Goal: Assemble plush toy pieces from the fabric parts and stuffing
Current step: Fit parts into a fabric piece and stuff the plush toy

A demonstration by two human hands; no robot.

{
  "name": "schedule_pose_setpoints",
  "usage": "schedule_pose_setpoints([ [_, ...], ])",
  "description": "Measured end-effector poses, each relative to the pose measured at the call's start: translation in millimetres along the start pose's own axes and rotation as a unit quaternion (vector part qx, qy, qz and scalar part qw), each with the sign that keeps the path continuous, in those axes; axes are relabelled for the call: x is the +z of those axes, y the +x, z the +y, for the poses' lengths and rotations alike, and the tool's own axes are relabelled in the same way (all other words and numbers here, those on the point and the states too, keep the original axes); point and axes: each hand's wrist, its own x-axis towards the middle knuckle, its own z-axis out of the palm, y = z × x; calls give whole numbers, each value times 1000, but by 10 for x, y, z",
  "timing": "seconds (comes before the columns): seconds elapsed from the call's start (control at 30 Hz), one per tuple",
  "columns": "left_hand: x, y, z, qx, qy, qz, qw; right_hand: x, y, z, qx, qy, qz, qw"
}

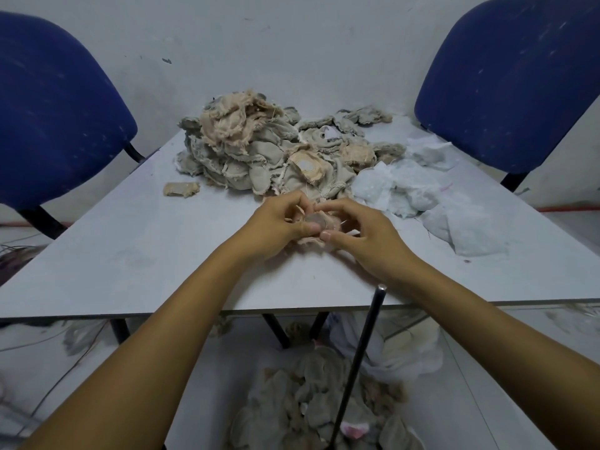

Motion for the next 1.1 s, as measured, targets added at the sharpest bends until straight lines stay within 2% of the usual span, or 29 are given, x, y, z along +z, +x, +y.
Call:
schedule_pose_setpoints([
  [0.13,27,-13,53,-44,-139,-40,988,-43,0,10,27,122,-12,992],
  [0.3,43,-14,76,-103,-355,-124,921,-66,44,4,71,185,26,980],
  [0.37,65,-2,67,-83,-378,-114,915,-70,57,9,88,214,27,972],
  [0.5,171,41,71,-39,-353,-43,934,-129,55,27,103,297,-2,949],
  [0.6,262,70,83,-8,-221,45,974,-185,21,32,75,312,-64,945],
  [0.67,302,59,88,29,-122,111,986,-181,9,35,70,306,-89,945],
  [0.77,360,22,77,128,85,200,968,-157,11,38,93,283,-51,953],
  [0.83,370,4,87,186,130,241,944,-115,15,2,105,262,10,959],
  [0.93,380,-20,88,276,139,231,922,-55,20,-10,110,192,121,968],
  [1.0,413,-52,112,284,152,180,929,-47,24,-6,102,139,166,971],
  [1.03,428,-54,126,250,127,149,948,-50,28,-7,98,128,178,971],
  [1.1,408,-43,195,87,-37,85,992,-65,17,-19,88,132,184,970],
])
